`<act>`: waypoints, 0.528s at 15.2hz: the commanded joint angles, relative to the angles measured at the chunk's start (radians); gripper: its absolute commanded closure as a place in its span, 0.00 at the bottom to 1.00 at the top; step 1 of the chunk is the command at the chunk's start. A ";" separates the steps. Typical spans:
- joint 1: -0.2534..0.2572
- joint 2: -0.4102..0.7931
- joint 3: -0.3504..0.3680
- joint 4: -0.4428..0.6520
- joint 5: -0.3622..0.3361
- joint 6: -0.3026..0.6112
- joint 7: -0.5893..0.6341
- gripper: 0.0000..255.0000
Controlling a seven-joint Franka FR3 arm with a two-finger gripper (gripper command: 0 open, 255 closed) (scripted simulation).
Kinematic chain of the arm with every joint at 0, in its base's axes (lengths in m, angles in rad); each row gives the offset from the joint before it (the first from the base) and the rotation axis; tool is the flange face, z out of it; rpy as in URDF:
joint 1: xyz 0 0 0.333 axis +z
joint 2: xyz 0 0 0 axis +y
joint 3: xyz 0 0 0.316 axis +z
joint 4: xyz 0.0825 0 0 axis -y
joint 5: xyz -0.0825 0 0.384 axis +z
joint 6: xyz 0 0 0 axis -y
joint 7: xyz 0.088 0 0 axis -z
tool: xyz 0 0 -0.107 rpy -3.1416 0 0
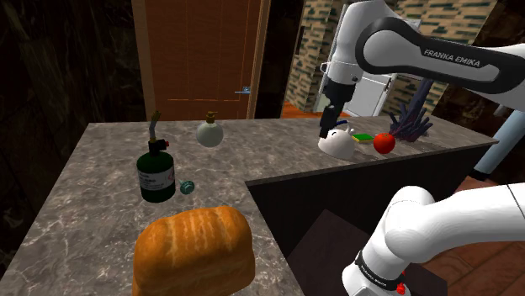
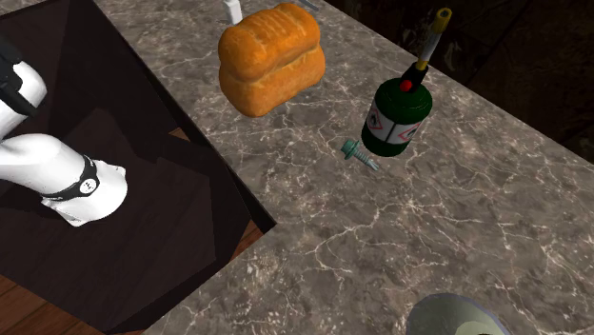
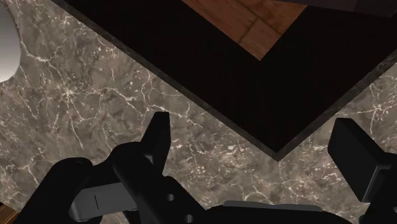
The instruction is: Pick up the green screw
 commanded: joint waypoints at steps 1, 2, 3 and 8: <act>0.000 0.000 0.000 0.000 0.000 0.000 0.000 0.00; 0.006 0.025 0.008 -0.001 0.009 0.023 0.009 0.00; 0.012 0.050 0.016 -0.001 0.018 0.046 0.018 0.00; 0.041 0.189 0.055 0.017 0.058 0.155 0.059 0.00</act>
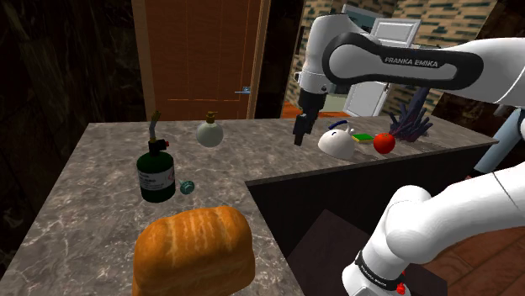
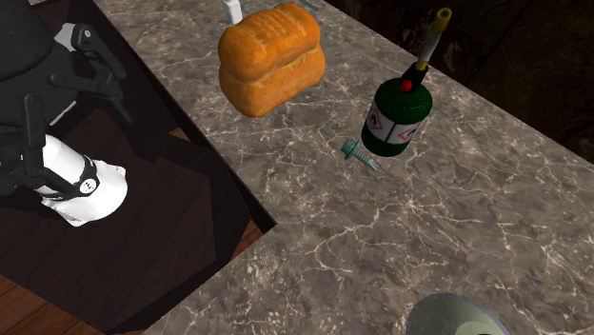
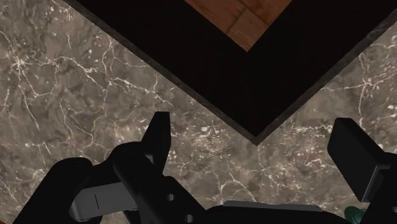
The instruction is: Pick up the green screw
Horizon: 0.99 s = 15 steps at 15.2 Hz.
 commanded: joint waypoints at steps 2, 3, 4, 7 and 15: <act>0.015 0.086 0.022 0.022 0.020 0.059 0.020 0.00; 0.021 0.117 0.029 0.032 0.026 0.079 0.027 0.00; 0.026 0.148 0.037 0.042 0.032 0.097 0.034 0.00; 0.040 0.244 0.060 0.081 0.046 0.150 0.055 0.00; 0.078 0.512 0.117 0.234 0.061 0.255 0.108 0.00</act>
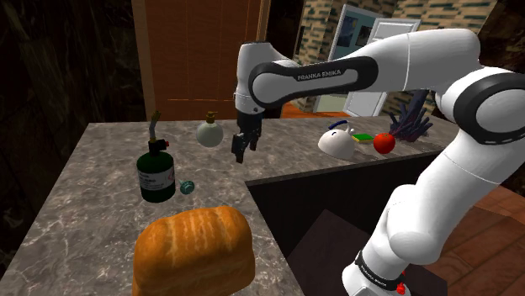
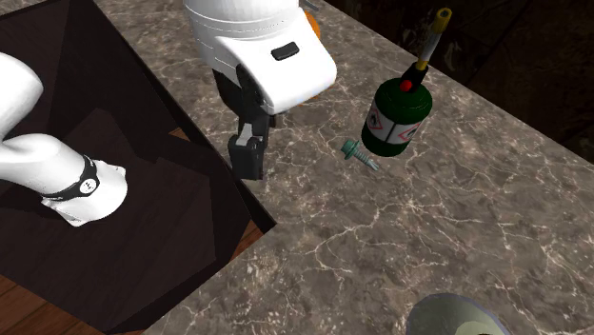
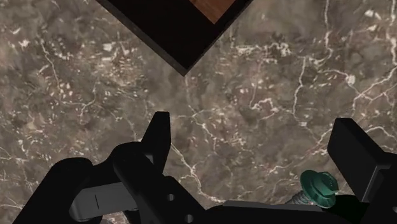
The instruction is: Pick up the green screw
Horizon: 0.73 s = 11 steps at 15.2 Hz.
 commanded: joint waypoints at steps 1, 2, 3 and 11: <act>0.009 0.073 0.013 0.046 0.000 0.025 0.013 0.00; 0.014 0.108 0.019 0.071 -0.002 0.033 0.019 0.00; 0.020 0.143 0.025 0.098 -0.003 0.040 0.026 0.00; 0.073 0.436 0.061 0.360 -0.030 0.061 0.076 0.00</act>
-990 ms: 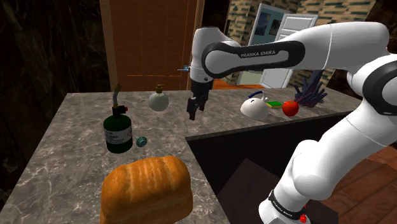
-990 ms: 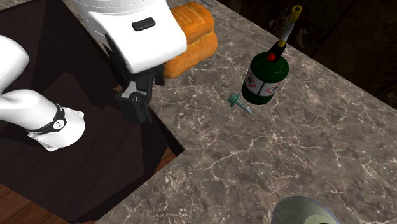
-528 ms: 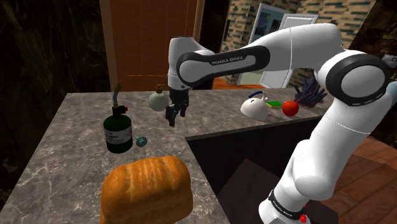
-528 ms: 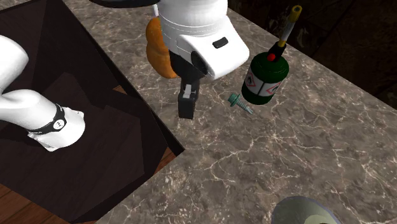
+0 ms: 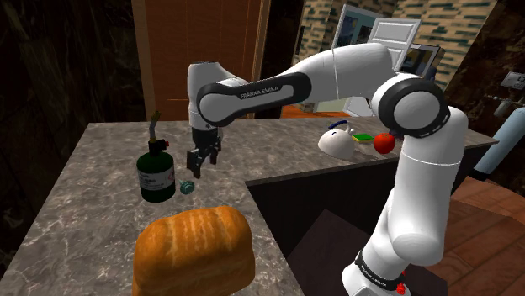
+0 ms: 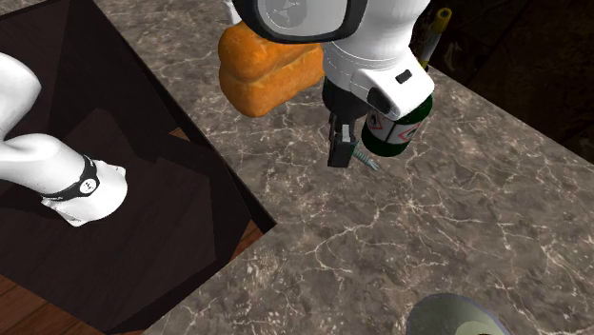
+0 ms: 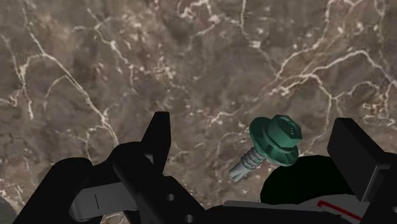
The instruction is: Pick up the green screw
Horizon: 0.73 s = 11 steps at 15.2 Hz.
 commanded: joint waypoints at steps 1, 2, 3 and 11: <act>0.015 0.079 0.006 0.079 -0.009 -0.002 0.009 0.00; 0.024 0.117 0.008 0.120 -0.014 -0.006 0.014 0.00; 0.033 0.157 0.011 0.164 -0.018 -0.011 0.019 0.00; 0.049 0.242 0.010 0.189 -0.030 0.047 0.026 0.00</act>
